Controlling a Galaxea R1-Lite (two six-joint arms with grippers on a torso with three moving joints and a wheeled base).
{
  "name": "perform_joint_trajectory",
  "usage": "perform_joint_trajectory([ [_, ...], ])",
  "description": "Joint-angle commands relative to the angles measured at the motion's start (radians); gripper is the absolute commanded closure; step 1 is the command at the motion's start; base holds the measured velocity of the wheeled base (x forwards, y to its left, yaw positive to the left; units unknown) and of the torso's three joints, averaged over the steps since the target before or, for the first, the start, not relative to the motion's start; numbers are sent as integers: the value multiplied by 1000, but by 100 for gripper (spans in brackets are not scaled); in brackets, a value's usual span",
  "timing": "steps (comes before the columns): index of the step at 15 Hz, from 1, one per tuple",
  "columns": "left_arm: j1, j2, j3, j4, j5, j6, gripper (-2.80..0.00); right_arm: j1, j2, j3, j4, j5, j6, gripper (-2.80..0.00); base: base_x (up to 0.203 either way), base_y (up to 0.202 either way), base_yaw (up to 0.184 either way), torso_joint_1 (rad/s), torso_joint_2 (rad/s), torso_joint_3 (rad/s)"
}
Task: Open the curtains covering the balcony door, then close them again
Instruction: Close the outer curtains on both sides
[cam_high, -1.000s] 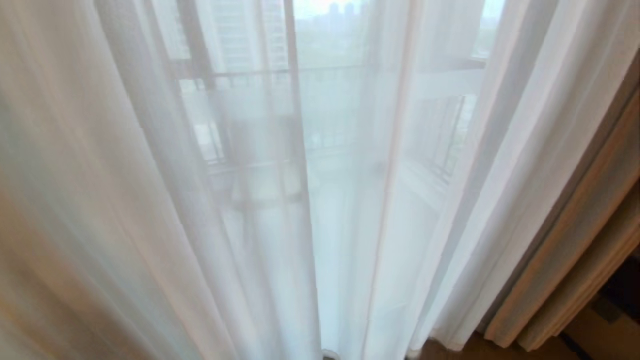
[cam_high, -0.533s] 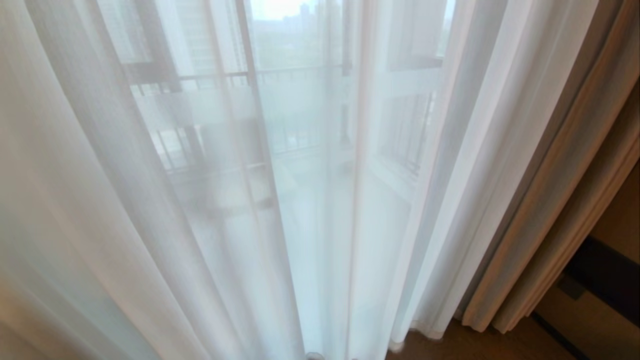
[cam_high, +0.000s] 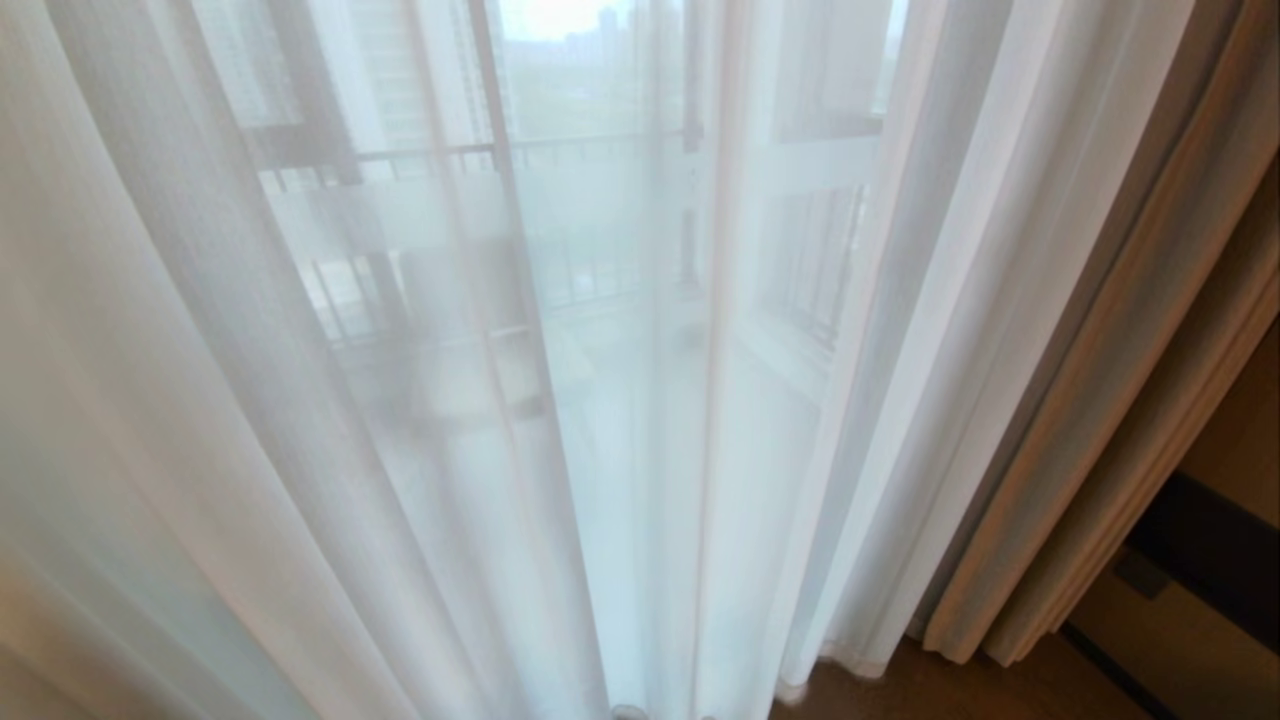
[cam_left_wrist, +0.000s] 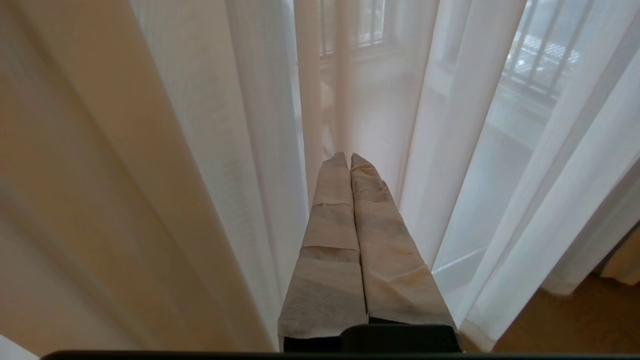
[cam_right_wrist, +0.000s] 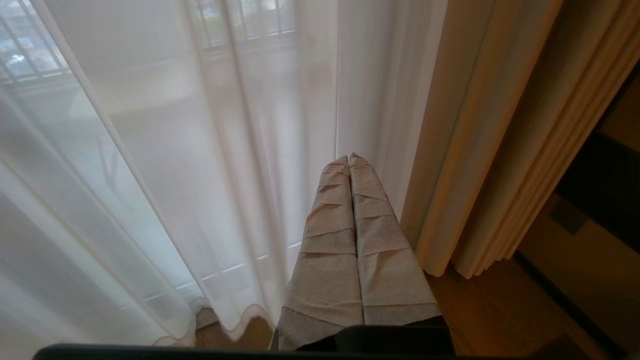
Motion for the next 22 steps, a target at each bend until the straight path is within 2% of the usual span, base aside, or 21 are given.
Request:
perform_joint_trajectory([
  [1,1,-1,0,0,0,0,0,1,0,2,0,-1,-1,0,0,0,0,0,0,0],
  [8,1,-1,0,-1,-3,1,0,1,0,2,0,-1,-1,0,1,-29,2,1,1,2],
  [22,1,-1,0,0,0,3,0,1,0,8,-23,1,-4,0,0,-182,3,1,3,1],
])
